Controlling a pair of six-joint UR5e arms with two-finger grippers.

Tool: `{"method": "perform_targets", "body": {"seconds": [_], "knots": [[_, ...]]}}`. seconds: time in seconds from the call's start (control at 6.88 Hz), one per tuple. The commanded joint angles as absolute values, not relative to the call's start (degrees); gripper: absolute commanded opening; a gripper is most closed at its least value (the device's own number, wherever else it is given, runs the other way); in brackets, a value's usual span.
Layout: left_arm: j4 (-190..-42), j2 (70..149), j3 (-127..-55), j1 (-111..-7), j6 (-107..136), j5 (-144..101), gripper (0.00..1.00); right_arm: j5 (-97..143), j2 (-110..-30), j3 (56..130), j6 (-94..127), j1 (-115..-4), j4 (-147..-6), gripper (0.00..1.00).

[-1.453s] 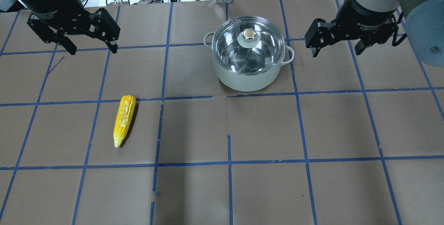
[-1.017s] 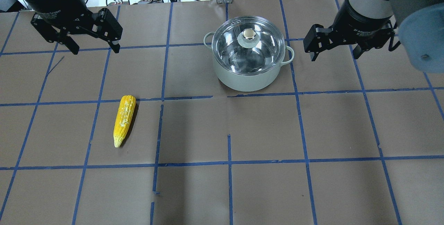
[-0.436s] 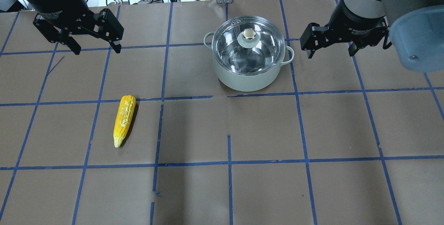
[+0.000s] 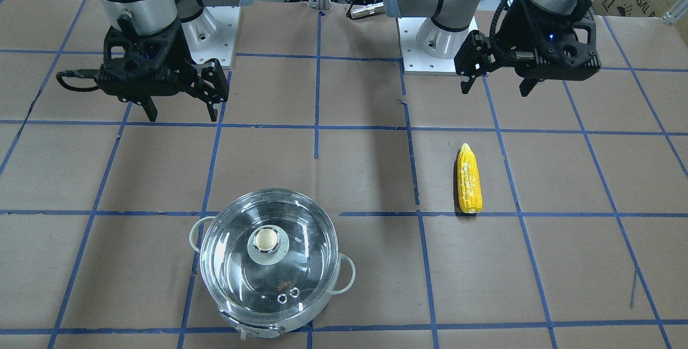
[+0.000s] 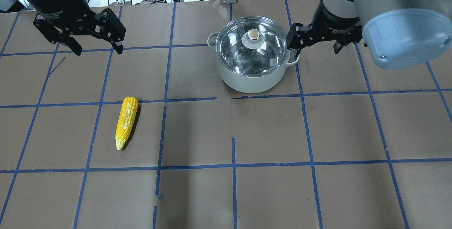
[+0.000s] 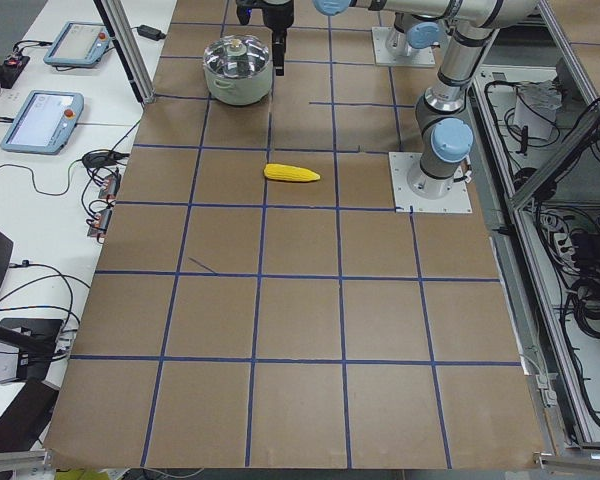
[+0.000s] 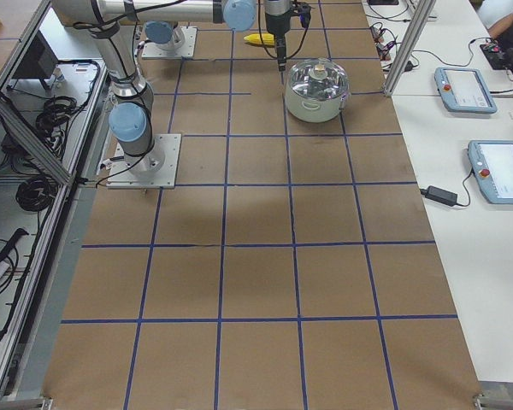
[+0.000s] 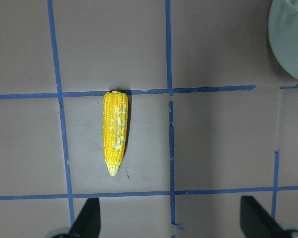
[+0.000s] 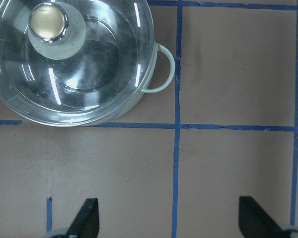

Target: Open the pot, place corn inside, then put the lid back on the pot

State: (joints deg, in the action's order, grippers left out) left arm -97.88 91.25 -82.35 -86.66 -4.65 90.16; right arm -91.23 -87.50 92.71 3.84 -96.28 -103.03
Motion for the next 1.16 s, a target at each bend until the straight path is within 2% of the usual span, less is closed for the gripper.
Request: {"method": "perform_targets", "body": {"seconds": [0.0,0.44,0.58,1.02], "knots": [[-97.8,91.2,-82.4,-86.6,-4.7,90.1,1.0,-90.7,-77.1,85.2,6.3,-99.7,-105.6,1.0],[-97.8,91.2,-82.4,-86.5,-4.7,90.2,1.0,-90.5,-63.1,74.0,6.5,-101.3,-107.7,0.99],[-97.8,91.2,-82.4,-86.4,-4.8,90.2,1.0,-90.8,-60.4,73.0,6.7,-102.1,-109.2,0.99],[-97.8,91.1,-82.4,-86.4,-4.8,90.3,1.0,-90.4,-59.9,73.6,7.5,-103.1,-110.3,0.98]]}}
